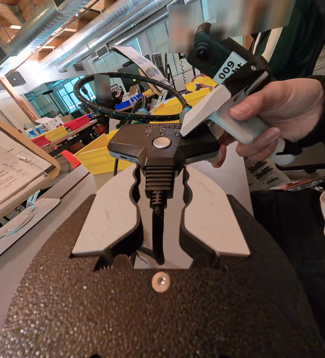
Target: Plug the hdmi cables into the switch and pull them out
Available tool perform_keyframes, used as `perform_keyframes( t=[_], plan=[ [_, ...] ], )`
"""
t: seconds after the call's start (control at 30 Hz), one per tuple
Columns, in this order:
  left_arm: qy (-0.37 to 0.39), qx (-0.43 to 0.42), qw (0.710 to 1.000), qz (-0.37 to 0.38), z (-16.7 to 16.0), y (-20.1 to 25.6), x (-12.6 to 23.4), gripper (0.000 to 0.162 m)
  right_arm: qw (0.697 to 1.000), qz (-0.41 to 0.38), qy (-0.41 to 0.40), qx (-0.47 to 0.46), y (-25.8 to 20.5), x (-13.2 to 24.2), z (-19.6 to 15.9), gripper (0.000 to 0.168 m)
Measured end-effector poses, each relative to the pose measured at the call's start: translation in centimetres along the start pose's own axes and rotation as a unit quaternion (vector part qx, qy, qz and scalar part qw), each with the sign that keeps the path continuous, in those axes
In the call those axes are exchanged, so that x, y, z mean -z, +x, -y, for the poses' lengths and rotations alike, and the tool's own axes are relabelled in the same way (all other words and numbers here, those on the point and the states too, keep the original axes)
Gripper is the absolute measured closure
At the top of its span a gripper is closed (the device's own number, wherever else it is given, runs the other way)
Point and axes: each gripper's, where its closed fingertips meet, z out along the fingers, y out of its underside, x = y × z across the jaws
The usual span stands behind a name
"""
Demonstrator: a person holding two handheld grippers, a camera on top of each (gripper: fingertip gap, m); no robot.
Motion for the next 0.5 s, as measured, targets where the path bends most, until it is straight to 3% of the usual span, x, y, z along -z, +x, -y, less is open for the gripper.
perform_keyframes(
  t=[0.2,0.5],
  plan=[
    [0.002,0.010,1.000,-0.003,-0.10,0.01,-0.02,0.121,1.000,0.002,0.000,0.004,-0.19,-0.09,-0.14,0.140],
    [0.066,0.063,0.996,-0.018,0.87,0.01,0.12,0.125,0.999,0.032,0.026,-0.003,-0.60,-0.03,0.48,0.136]
  ],
)
